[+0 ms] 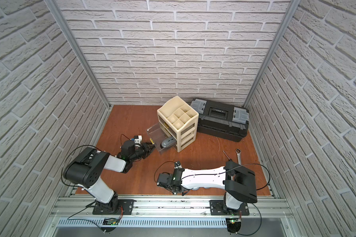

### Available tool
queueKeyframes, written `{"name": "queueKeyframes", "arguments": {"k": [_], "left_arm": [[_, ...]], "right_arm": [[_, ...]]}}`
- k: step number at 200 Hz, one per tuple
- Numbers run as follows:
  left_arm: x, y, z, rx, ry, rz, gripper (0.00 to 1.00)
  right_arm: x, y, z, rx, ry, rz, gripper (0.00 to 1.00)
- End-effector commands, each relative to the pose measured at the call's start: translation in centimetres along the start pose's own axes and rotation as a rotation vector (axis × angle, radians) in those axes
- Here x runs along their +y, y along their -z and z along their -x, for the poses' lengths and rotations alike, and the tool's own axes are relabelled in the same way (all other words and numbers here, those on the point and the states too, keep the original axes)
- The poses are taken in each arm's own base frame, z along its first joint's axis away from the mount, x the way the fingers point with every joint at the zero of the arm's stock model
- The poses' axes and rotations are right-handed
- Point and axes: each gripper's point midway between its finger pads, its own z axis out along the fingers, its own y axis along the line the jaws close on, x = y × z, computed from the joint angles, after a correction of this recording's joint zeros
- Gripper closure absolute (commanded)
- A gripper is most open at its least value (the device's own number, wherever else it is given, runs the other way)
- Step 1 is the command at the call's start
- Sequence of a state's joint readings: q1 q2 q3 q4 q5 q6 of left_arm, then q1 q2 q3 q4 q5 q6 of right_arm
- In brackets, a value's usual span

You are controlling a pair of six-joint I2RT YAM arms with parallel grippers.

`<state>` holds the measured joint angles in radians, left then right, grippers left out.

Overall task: Take the mice out of the drawer
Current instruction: Place the mouse at the center of the board.

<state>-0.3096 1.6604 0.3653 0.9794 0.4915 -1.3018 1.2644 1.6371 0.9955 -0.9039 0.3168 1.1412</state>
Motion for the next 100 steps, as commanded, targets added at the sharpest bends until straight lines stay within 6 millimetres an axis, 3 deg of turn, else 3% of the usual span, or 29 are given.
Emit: {"name": "queueKeyframes", "arguments": {"k": [1, 75, 100], "left_arm": [[-1.0, 0.1, 0.4, -0.008, -0.033, -0.03, 0.72], [-1.1, 0.0, 0.4, -0.005, -0.035, -0.034, 0.72], [-0.9, 0.0, 0.4, -0.004, -0.034, -0.031, 0.72]], "right_arm": [[-0.5, -0.7, -0.7, 0.046, -0.002, -0.032, 0.52], [0.4, -1.0, -0.7, 0.073, 0.042, -0.041, 0.45], [0.5, 0.1, 0.0, 0.04, 0.061, -0.023, 0.38]]}}
